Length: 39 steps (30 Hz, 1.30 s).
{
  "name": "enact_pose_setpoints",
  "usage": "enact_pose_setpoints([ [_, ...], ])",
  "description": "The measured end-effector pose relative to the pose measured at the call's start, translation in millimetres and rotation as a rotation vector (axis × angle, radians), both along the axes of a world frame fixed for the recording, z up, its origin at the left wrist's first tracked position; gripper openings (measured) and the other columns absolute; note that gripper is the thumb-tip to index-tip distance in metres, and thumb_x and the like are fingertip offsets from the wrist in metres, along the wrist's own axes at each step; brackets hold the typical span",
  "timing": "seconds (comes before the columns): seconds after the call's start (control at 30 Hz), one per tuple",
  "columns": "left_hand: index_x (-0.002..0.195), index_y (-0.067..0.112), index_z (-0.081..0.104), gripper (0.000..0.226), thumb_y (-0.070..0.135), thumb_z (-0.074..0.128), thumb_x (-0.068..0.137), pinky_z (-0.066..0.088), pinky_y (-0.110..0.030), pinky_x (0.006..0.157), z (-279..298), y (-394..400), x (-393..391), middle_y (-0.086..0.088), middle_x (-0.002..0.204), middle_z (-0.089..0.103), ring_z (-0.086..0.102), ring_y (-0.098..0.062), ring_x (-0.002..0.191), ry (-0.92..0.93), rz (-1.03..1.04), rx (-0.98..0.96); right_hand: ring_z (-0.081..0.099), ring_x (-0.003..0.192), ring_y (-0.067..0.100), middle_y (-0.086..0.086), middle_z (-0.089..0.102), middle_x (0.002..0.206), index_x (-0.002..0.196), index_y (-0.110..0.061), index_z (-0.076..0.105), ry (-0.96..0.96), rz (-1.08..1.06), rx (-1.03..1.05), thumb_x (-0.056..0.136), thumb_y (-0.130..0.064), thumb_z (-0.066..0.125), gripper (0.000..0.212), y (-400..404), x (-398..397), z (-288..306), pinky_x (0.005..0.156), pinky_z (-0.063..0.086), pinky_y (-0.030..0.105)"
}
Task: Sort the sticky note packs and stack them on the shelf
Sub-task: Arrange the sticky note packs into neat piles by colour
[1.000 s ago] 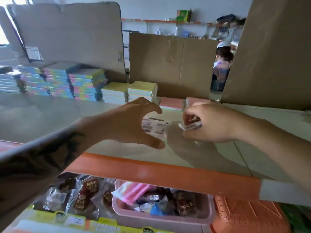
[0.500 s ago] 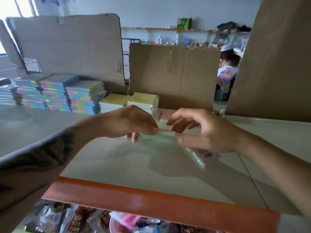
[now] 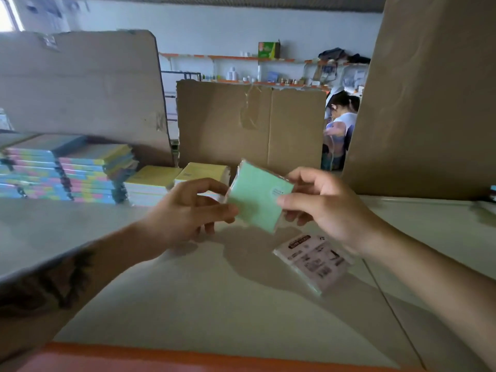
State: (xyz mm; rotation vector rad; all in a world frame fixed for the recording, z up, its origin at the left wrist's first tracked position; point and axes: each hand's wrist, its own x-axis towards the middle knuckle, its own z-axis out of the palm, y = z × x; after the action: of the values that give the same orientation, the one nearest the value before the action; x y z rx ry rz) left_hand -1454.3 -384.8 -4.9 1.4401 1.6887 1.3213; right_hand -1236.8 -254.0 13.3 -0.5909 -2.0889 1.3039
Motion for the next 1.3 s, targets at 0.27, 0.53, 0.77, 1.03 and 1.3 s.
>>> enact_pose_setpoints([
  [0.27,0.091,0.022,0.079,0.017,0.037,0.073,0.087,0.046,-0.038,0.070,-5.1,0.0,8.9,-0.003,0.095,0.076,0.064,-0.018,0.079,-0.084,-0.029,0.100,0.070,0.083,0.025,0.014,0.075,0.097,0.081,-0.017,0.056,0.217,0.083,-0.354,0.073,-0.012,0.075,0.021,-2.5,-1.3,-9.5,0.070,0.047,0.036],
  [0.53,0.098,0.007,0.070,0.022,0.027,0.062,0.097,0.051,-0.041,0.076,-3.0,-1.6,17.3,-0.011,0.085,0.073,0.071,-0.022,0.081,-0.074,0.036,0.160,0.070,0.095,0.036,0.013,0.076,0.106,0.090,-0.003,0.060,0.064,0.087,-0.069,0.072,-0.023,0.085,0.037,-5.5,2.3,-11.3,0.087,0.054,0.052],
  [0.77,0.091,0.010,0.061,0.022,0.017,0.048,0.108,0.051,-0.044,0.069,-2.5,2.6,24.4,0.000,0.070,0.062,0.062,-0.019,0.064,-0.118,0.163,0.148,0.065,0.109,0.012,-0.017,0.065,0.116,0.106,-0.040,0.052,-0.037,-0.022,0.296,0.065,-0.054,0.089,0.056,-14.7,5.7,-10.1,0.097,0.053,0.047],
  [1.03,0.091,0.006,0.066,0.038,0.040,0.051,0.098,0.057,-0.058,0.071,19.6,17.5,72.9,-0.024,0.082,0.064,0.062,-0.029,0.067,0.120,0.074,0.112,0.047,0.127,0.023,-0.008,0.056,0.143,0.101,-0.026,0.061,-0.237,0.008,1.147,0.071,-0.059,0.079,0.048,-14.4,39.6,13.2,0.102,0.044,0.046],
  [1.3,0.083,0.010,0.068,0.044,0.039,0.046,0.106,0.051,-0.036,0.073,32.7,49.9,114.8,-0.002,0.075,0.068,0.065,-0.017,0.072,0.063,-0.058,0.041,0.056,0.120,0.013,-0.017,0.062,0.125,0.114,-0.037,0.059,-0.287,-0.124,1.027,0.067,-0.076,0.075,0.063,17.7,104.0,29.9,0.105,0.041,0.046],
])
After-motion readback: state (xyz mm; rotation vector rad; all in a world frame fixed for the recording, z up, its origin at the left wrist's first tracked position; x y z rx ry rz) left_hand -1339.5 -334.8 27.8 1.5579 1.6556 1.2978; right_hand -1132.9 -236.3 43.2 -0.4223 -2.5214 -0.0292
